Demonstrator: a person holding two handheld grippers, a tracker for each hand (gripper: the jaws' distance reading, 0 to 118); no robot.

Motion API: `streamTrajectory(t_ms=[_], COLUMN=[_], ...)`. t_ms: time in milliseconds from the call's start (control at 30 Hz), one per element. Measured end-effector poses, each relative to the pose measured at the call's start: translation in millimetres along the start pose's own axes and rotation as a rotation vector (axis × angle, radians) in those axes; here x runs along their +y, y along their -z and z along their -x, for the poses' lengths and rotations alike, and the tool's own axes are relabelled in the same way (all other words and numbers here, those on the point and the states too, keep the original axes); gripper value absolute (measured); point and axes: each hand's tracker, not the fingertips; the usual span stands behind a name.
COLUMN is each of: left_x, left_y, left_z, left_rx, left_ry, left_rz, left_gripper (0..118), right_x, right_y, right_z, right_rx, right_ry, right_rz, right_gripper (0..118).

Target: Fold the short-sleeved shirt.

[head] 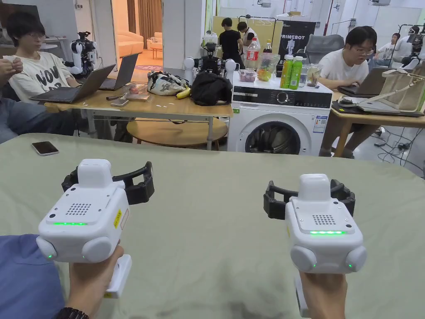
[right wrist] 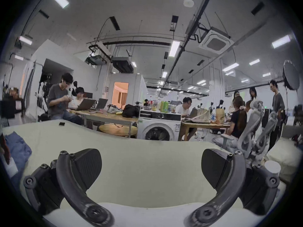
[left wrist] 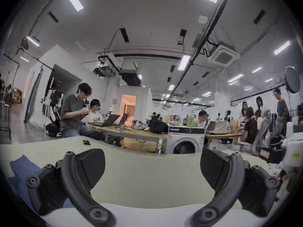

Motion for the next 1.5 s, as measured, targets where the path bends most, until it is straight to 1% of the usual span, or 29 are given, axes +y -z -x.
streamTrajectory(t_ms=[33, 100, 167, 267, 333, 367, 400, 433, 467, 500, 533, 567, 600, 633, 700, 800, 967, 1067, 1200, 1267, 1333, 1367, 1400, 1500], left_x=[0.4, 2.9, 4.3, 3.1, 3.1, 3.0, 3.2, 3.8, 5.1, 5.9, 6.0, 5.7, 5.8, 5.2, 4.0, -3.2, -2.4, 1.7, 9.5, 14.4, 20.9, 23.2, 25.2, 29.5], left_y=[2.1, 6.2, 10.1, 8.0, 3.4, 0.5, -1.1, -1.6, -0.3, 0.6, 1.1, 0.7, 0.2, -0.9, -1.7, 4.9, 6.9, 4.7, -5.2, -12.6, -21.5, -27.0, -30.2, -44.3], left_z=[-2.9, -1.9, -5.9, -8.7, -10.8, -13.8, -15.6, -16.8, -17.6, -17.6, -17.0, -16.2, -15.9, -15.9, -15.8, -20.2, -13.0, 0.0, 21.5, 36.4, 53.5, 63.6, 71.9, 107.4], left_rx=[0.024, -0.029, -0.005, 0.002, 0.002, 0.009, 0.013, 0.015, 0.019, 0.016, 0.017, 0.012, 0.012, 0.013, 0.020, 0.020, 0.056, 0.070, 0.120, 0.150, 0.172, 0.194, 0.217, 0.281], left_ry=[0.020, -0.005, -0.007, 0.001, 0.009, 0.026, 0.045, 0.056, 0.059, 0.055, 0.046, 0.035, 0.031, 0.030, 0.043, 0.067, 0.033, 0.009, 0.019, 0.036, 0.039, 0.044, 0.047, 0.036], left_rz=[0.022, 0.081, 0.127, 0.122, 0.112, 0.102, 0.097, 0.096, 0.106, 0.123, 0.130, 0.132, 0.134, 0.133, 0.141, 0.201, 0.241, 0.256, 0.279, 0.293, 0.313, 0.323, 0.356, 0.439], left_gripper=[116, 116, 116, 116, 115, 114, 108, 89, 66, 40, 17, 10, 6, 0, 0, 0, 0, 0, 0, 0, 0, 0, 0, 0], right_x=[1.3, 3.6, 4.9, 3.4, 1.5, 0.6, 0.7, 1.0, 1.8, 2.5, 2.5, 2.9, 3.5, 3.3, 3.7, 1.9, -2.0, 1.1, 11.1, 17.2, 21.3, 22.2, 22.8, 23.6], right_y=[-0.7, -1.6, -0.4, -1.3, -3.7, -5.9, -6.7, -6.6, -6.8, -6.2, -6.1, -6.5, -7.9, -8.8, -9.5, -9.4, -7.8, -7.3, -10.4, -11.0, -12.2, -13.4, -13.8, -15.3], right_z=[-1.4, -3.7, -1.6, 2.7, 4.9, 5.1, 5.2, 5.1, 5.2, 4.6, 4.5, 5.2, 6.5, 6.0, 4.0, 4.3, 3.4, 13.3, 45.8, 70.5, 93.4, 106.6, 118.4, 153.8], right_rx=[0.000, 0.014, 0.013, 0.008, -0.025, -0.043, -0.050, -0.054, -0.058, -0.057, -0.056, -0.070, -0.091, -0.080, -0.048, -0.058, -0.058, -0.041, 0.025, 0.058, 0.127, 0.135, 0.147, 0.231], right_ry=[0.012, 0.061, 0.074, 0.088, 0.109, 0.124, 0.124, 0.129, 0.132, 0.136, 0.140, 0.134, 0.120, 0.124, 0.119, 0.098, 0.114, 0.120, 0.115, 0.103, 0.116, 0.111, 0.105, 0.113], right_rz=[0.004, 0.012, 0.036, 0.050, 0.039, 0.021, 0.020, 0.021, 0.029, 0.037, 0.038, 0.038, 0.034, 0.028, 0.036, 0.054, 0.095, 0.113, 0.099, 0.097, 0.091, 0.089, 0.090, 0.113], right_gripper=[118, 118, 118, 118, 118, 115, 106, 86, 66, 45, 20, 4, 0, 0, 0, 0, 0, 0, 0, 0, 0, 0, 0, 0])
